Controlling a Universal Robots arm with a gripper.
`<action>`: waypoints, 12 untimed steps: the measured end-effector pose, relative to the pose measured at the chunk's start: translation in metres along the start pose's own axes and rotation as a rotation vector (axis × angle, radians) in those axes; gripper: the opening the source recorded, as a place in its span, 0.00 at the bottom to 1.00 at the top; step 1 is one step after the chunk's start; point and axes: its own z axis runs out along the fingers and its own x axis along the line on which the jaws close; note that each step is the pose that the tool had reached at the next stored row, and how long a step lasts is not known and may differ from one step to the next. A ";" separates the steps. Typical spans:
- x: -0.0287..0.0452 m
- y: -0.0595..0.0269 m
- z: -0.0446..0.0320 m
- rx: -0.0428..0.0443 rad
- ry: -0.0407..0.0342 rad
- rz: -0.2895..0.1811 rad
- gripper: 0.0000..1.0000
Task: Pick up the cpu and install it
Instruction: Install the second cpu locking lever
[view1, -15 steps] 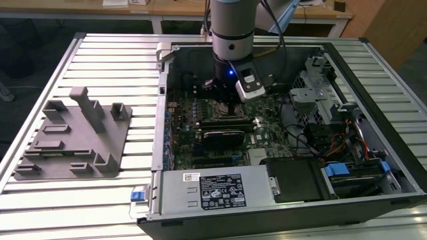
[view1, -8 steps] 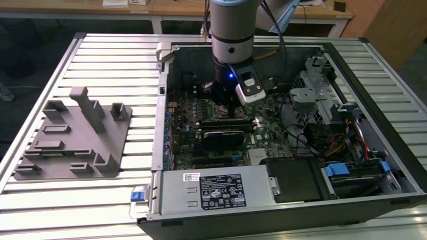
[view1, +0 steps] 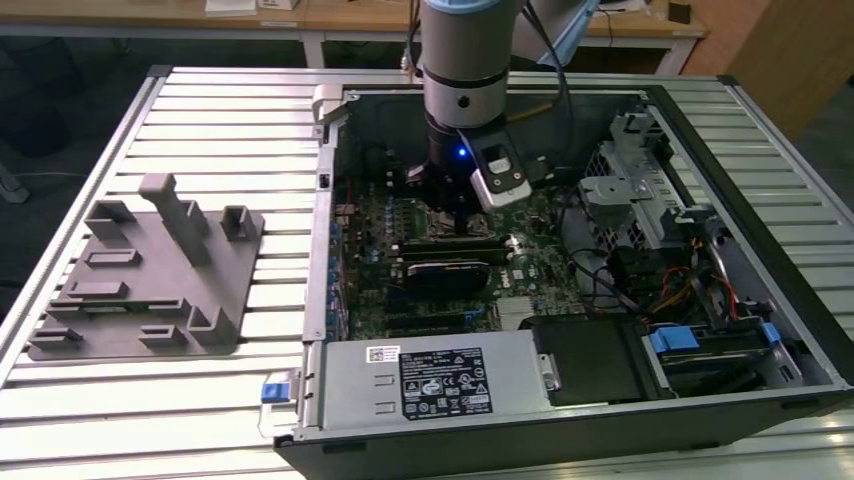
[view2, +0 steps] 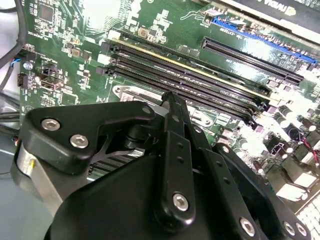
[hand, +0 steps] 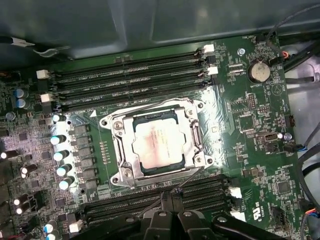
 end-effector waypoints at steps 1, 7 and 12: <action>0.0000 0.0000 0.0003 0.0024 0.0136 -0.002 0.11; 0.0003 -0.0001 0.0032 0.0105 0.0687 -0.024 0.11; 0.0003 -0.0002 0.0037 0.0120 0.0798 -0.031 0.11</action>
